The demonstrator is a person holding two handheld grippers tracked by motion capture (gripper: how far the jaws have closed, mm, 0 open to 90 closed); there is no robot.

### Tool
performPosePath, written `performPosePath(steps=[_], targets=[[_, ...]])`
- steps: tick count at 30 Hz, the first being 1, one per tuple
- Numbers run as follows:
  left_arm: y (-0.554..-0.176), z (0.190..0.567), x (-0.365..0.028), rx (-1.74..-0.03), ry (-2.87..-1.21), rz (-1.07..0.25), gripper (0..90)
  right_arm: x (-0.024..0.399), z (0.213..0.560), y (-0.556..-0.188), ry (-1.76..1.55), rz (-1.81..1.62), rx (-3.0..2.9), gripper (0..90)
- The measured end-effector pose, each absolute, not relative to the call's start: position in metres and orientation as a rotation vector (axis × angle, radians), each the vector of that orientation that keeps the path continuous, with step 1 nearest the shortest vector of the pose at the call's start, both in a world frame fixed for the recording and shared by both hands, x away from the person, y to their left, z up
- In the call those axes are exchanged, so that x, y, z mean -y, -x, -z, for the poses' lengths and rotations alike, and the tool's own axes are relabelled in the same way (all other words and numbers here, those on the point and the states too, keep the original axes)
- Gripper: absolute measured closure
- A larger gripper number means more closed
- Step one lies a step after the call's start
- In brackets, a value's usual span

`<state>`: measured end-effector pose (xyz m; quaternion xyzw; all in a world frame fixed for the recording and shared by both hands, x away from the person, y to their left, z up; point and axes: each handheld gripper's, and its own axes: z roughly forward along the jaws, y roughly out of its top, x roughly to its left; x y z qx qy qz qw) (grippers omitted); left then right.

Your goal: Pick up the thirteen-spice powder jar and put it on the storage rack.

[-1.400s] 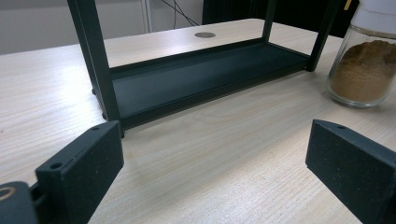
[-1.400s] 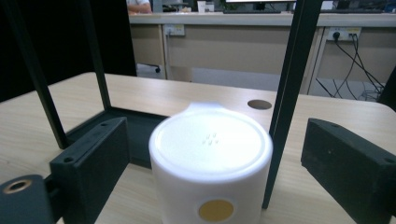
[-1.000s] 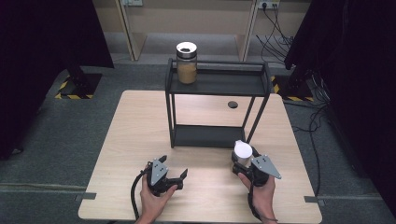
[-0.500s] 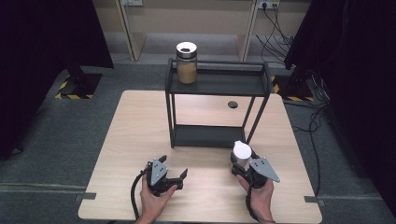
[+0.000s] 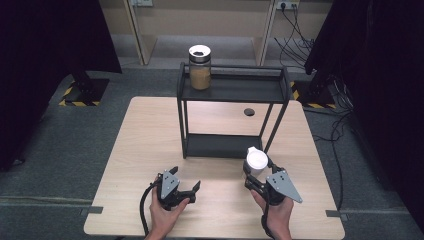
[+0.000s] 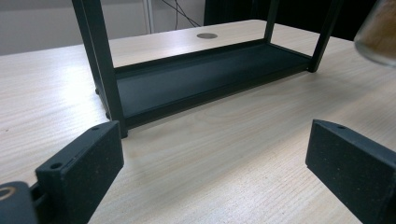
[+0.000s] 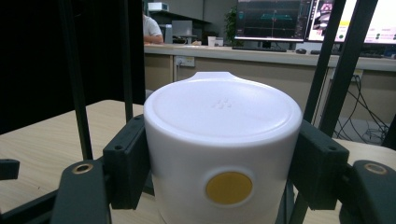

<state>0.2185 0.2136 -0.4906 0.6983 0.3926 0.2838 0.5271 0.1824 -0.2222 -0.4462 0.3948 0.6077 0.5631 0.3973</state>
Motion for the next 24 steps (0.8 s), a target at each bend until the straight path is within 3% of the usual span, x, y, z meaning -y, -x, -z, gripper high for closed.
performPosePath(steps=[24], targets=[[-0.218,0.49,-0.212,-0.937,-1.674,-0.682,3.4,0.219,0.395,-0.182,-0.899,-1.508,-1.391,30.4]])
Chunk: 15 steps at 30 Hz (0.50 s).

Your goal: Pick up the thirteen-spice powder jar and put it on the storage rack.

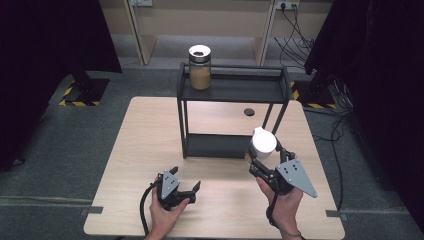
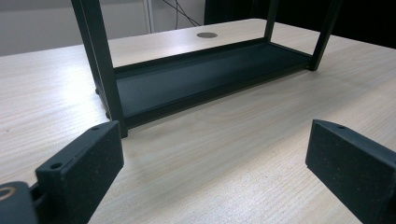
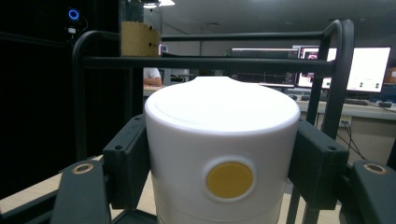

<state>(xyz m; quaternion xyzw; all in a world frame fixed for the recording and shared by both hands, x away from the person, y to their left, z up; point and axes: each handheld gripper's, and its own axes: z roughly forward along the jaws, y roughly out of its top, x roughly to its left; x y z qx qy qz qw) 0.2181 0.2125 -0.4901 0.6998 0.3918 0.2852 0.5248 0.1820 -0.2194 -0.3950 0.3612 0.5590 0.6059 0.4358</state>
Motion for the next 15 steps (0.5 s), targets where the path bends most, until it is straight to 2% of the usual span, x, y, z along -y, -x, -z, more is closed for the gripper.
performPosePath(steps=[15], targets=[[-0.219,0.49,-0.213,-0.936,-1.677,-0.68,3.4,0.214,0.375,-0.192,-0.879,-1.52,-1.373,30.4]])
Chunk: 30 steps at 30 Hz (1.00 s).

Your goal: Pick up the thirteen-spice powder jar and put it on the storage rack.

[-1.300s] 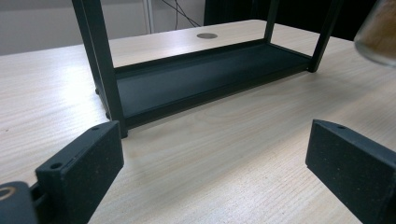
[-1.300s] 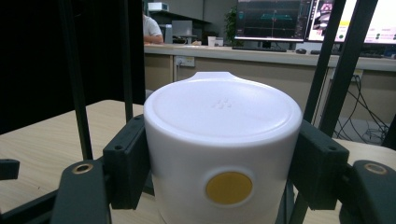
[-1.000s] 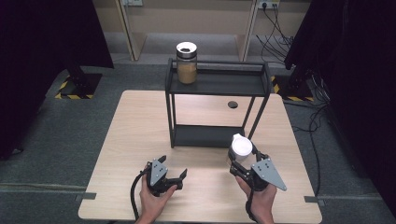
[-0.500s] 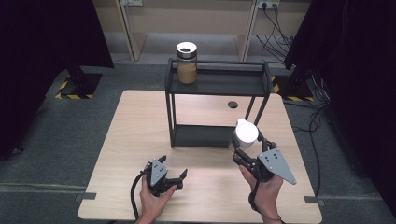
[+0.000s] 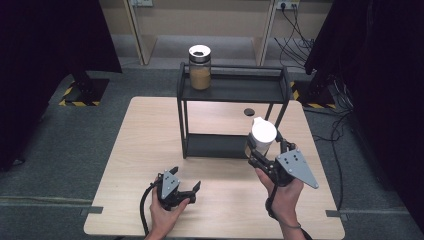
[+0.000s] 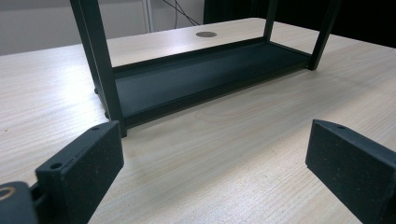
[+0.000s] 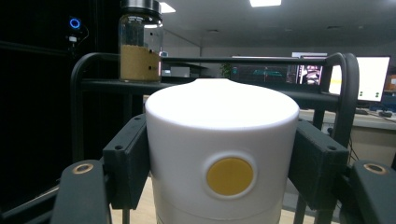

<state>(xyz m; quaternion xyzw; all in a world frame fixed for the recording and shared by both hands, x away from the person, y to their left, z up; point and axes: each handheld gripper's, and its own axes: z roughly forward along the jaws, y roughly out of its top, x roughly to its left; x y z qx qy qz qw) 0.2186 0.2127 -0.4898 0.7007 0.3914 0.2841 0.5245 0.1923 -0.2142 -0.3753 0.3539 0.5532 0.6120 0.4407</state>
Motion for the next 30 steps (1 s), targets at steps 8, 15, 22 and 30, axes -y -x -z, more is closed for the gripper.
performPosePath(steps=[8,15,22,30], targets=[[-0.218,0.49,-0.213,-0.935,-1.676,-0.68,3.4,0.211,0.36,-0.204,-0.873,-1.535,-1.353,30.4],[-0.219,0.49,-0.213,-0.935,-1.675,-0.679,3.4,0.208,0.344,-0.211,-0.854,-1.551,-1.332,30.4],[-0.219,0.49,-0.213,-0.934,-1.676,-0.68,3.4,0.207,0.336,-0.211,-0.834,-1.558,-1.326,30.4],[-0.219,0.49,-0.213,-0.933,-1.678,-0.68,3.4,0.211,0.323,-0.212,-0.816,-1.595,-1.312,30.5]])
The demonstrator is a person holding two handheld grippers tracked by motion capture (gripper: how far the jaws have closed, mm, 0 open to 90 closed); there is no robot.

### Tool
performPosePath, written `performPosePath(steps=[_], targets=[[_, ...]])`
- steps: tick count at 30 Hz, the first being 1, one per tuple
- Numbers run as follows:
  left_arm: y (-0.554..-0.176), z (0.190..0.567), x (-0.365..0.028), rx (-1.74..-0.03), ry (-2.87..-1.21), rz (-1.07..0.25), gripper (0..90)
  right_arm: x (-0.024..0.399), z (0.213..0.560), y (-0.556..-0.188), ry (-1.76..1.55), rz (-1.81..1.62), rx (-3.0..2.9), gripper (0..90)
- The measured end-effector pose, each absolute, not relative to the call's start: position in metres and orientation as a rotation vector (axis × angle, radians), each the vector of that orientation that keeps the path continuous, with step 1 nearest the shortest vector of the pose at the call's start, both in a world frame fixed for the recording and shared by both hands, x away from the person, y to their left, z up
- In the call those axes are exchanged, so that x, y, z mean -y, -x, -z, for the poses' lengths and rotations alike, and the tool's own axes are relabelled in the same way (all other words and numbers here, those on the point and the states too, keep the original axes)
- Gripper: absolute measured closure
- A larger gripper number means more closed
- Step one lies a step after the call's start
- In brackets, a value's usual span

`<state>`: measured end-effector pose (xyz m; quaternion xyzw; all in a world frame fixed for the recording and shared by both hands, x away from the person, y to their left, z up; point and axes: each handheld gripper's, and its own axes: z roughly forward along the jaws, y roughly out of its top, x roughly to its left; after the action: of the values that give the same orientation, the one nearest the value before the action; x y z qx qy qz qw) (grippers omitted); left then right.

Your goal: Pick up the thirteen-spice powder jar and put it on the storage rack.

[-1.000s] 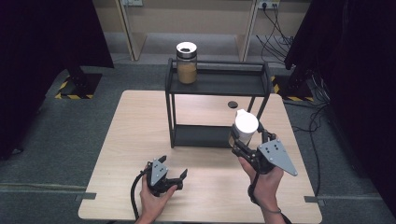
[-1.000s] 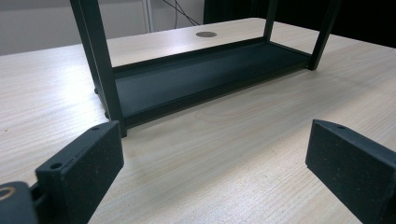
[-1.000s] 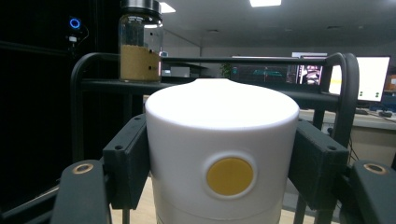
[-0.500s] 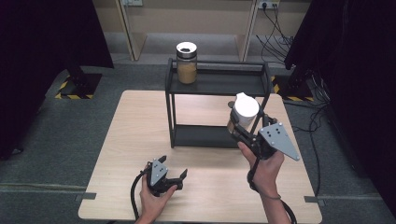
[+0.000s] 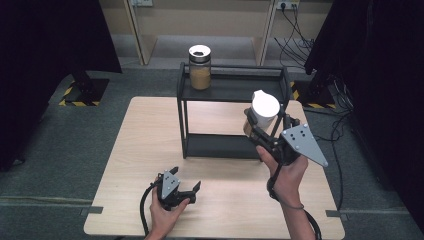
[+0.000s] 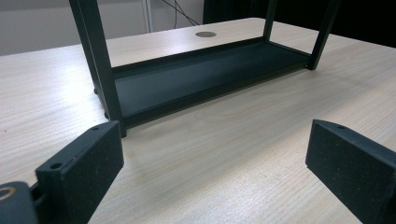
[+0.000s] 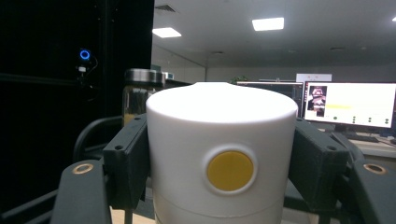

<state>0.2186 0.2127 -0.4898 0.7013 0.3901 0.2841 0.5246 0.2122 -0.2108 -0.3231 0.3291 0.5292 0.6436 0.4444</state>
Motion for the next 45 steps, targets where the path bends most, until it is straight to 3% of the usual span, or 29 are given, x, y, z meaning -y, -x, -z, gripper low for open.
performPosePath(steps=[22,45], targets=[[-0.219,0.49,-0.213,-0.932,-1.679,-0.68,3.3,0.204,0.29,-0.223,-0.765,-1.626,-1.253,30.5],[-0.219,0.49,-0.213,-0.929,-1.679,-0.68,3.2,0.187,0.26,-0.267,-0.831,-1.562,-1.259,30.4]])
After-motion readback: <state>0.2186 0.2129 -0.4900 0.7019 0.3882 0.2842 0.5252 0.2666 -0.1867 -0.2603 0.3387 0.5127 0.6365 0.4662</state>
